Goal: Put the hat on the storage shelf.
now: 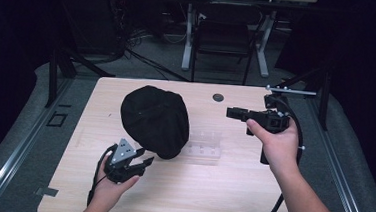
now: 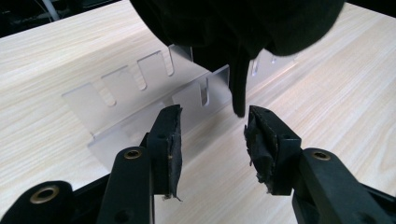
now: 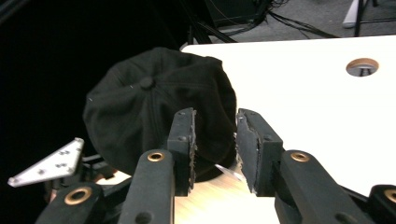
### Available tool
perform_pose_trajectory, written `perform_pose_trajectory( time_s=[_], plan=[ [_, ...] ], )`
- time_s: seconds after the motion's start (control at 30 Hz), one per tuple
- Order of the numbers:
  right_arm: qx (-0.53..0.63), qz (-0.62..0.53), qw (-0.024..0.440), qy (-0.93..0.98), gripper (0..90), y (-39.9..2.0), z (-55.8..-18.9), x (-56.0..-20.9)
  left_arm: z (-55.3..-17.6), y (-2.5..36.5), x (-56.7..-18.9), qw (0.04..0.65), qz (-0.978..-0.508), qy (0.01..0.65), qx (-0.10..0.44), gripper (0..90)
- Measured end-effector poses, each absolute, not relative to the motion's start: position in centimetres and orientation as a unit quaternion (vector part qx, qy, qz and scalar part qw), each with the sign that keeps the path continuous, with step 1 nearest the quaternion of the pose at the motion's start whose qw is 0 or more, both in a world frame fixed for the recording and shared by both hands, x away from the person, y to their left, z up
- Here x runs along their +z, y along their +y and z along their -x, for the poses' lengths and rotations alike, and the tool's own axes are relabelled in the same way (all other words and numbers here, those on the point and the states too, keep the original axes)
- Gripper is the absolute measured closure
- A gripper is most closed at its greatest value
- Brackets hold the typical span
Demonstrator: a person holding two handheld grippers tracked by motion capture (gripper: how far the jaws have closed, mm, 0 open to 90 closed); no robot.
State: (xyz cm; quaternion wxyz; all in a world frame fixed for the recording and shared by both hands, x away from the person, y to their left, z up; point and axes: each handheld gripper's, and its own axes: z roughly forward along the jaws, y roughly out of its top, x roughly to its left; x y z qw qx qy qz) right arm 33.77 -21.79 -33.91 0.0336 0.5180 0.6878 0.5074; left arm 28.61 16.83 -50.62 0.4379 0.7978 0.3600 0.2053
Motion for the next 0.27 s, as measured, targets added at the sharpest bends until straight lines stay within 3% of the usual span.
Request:
perform_pose_trajectory(
  time_s=[0.27],
  plan=[
    [0.482,-0.518,0.068,0.703,66.5,-22.5,-32.7,-35.3,-28.3,18.1,-51.6,0.448,-0.784,0.384,0.193,56.0]
  ],
)
